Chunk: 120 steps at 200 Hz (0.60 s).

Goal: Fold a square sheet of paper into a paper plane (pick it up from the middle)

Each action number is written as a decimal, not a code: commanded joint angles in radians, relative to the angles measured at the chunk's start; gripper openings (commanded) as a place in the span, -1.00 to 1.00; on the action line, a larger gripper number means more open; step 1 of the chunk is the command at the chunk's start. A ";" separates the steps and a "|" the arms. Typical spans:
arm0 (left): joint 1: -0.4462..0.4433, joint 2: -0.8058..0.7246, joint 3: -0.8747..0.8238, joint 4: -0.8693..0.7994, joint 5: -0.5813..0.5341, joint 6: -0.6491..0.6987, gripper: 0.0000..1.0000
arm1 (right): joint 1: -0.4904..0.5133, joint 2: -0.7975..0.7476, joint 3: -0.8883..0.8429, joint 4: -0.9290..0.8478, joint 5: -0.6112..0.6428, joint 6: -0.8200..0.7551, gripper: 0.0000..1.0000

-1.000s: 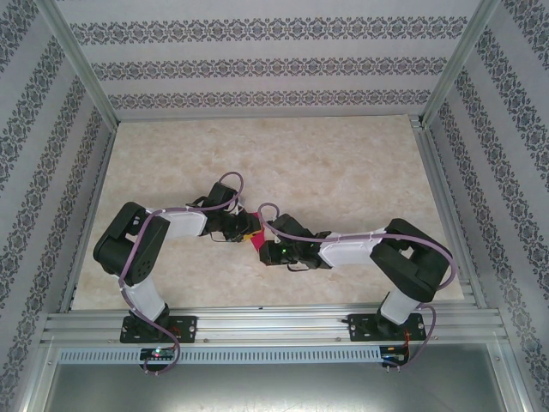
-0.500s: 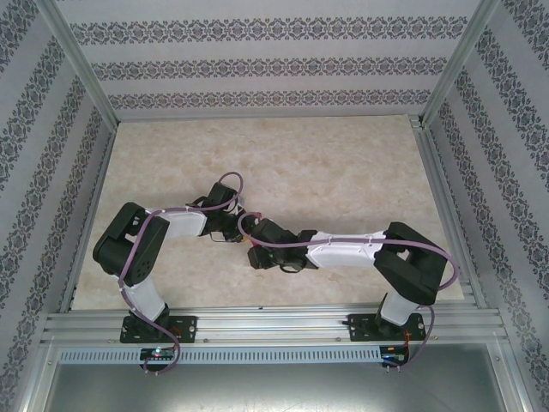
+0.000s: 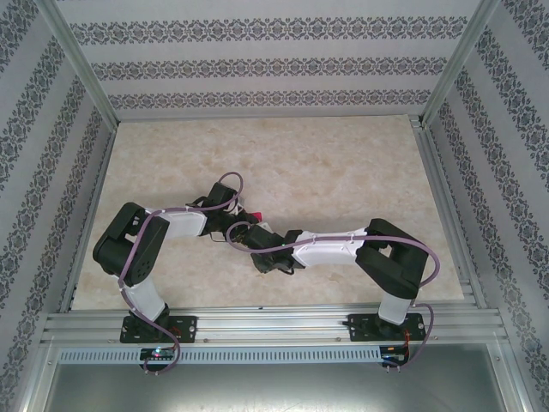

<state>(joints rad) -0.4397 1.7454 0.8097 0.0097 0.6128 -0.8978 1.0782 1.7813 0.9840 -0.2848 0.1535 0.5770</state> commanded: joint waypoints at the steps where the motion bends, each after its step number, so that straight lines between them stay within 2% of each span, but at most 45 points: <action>1: -0.008 -0.010 -0.001 -0.095 -0.041 -0.004 -0.35 | 0.008 0.009 -0.012 -0.051 0.036 -0.043 -0.49; 36: -0.007 -0.010 0.003 -0.096 -0.039 -0.008 -0.35 | 0.005 -0.021 -0.036 -0.051 0.041 -0.115 -0.62; 47: -0.008 -0.006 0.004 -0.089 -0.035 -0.013 -0.35 | 0.003 -0.022 -0.041 -0.049 0.044 -0.134 -0.72; 80: -0.008 -0.001 0.003 -0.083 -0.038 -0.022 -0.35 | 0.002 -0.016 -0.056 -0.041 0.052 -0.171 -0.77; 99: -0.008 0.000 -0.002 -0.081 -0.039 -0.026 -0.35 | 0.002 -0.010 -0.058 -0.033 0.035 -0.174 -0.72; 120: -0.009 0.003 -0.002 -0.080 -0.037 -0.029 -0.35 | 0.002 -0.025 -0.069 -0.018 0.012 -0.150 -0.50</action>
<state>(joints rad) -0.4397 1.7435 0.8104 0.0044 0.6098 -0.9081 1.0779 1.7653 0.9524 -0.2607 0.1757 0.4271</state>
